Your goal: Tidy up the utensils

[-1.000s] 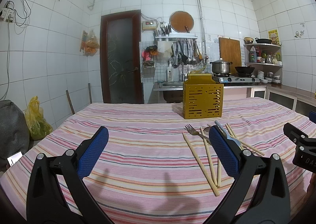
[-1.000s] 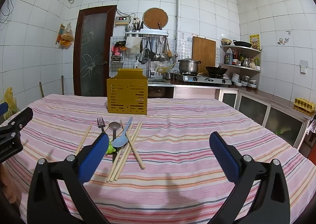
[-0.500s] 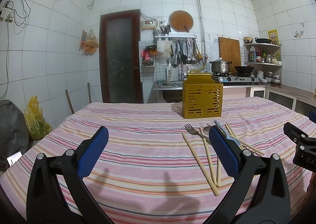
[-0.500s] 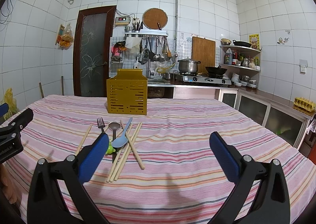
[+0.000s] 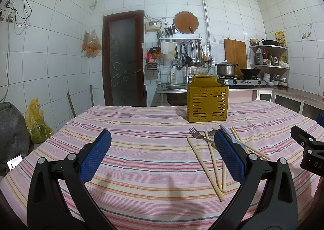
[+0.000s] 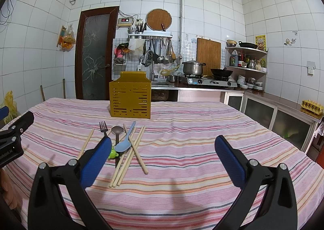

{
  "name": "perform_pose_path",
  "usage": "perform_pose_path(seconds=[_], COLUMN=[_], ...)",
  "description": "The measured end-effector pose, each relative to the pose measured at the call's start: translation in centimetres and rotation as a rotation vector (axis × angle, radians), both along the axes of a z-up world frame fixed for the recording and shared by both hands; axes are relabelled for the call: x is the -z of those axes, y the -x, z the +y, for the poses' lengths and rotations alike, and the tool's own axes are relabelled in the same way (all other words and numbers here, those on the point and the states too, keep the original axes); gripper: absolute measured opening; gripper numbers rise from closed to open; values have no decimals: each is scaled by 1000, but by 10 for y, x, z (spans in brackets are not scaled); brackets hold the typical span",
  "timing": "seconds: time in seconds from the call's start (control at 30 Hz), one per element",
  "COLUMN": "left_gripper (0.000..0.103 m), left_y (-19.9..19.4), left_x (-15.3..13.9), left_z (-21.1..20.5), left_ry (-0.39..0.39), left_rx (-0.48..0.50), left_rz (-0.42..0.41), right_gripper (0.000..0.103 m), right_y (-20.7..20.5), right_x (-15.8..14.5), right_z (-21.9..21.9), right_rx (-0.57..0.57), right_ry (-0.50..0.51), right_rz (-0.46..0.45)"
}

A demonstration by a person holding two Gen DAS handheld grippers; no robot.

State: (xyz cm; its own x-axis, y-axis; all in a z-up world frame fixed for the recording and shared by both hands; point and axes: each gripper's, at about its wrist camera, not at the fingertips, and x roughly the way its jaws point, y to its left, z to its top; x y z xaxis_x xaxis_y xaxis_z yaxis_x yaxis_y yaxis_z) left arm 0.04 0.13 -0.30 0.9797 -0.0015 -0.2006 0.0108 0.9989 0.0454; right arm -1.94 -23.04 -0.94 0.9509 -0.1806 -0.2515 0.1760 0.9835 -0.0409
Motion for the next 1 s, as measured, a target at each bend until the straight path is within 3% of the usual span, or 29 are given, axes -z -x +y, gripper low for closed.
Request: perform_pose_path(seconds=[0.6,0.77,1.0], left_gripper=[98,98,98], left_y=[-5,-24,-65], left_x=[-10,-15,-42], left_z=[-8,-10,-10], left_ry=[-19,-59,-41], left_rx=[-16,-26,10], left_rz=[27,84,132], right_gripper=[99,99,99], right_y=[-3,-24,-69], right_x=[-1,-2,-12], right_z=[-12,-18,-29], right_rx=[13,-28,-21], right_ry=[-38,-65,-47], right_rz=[15,83,154])
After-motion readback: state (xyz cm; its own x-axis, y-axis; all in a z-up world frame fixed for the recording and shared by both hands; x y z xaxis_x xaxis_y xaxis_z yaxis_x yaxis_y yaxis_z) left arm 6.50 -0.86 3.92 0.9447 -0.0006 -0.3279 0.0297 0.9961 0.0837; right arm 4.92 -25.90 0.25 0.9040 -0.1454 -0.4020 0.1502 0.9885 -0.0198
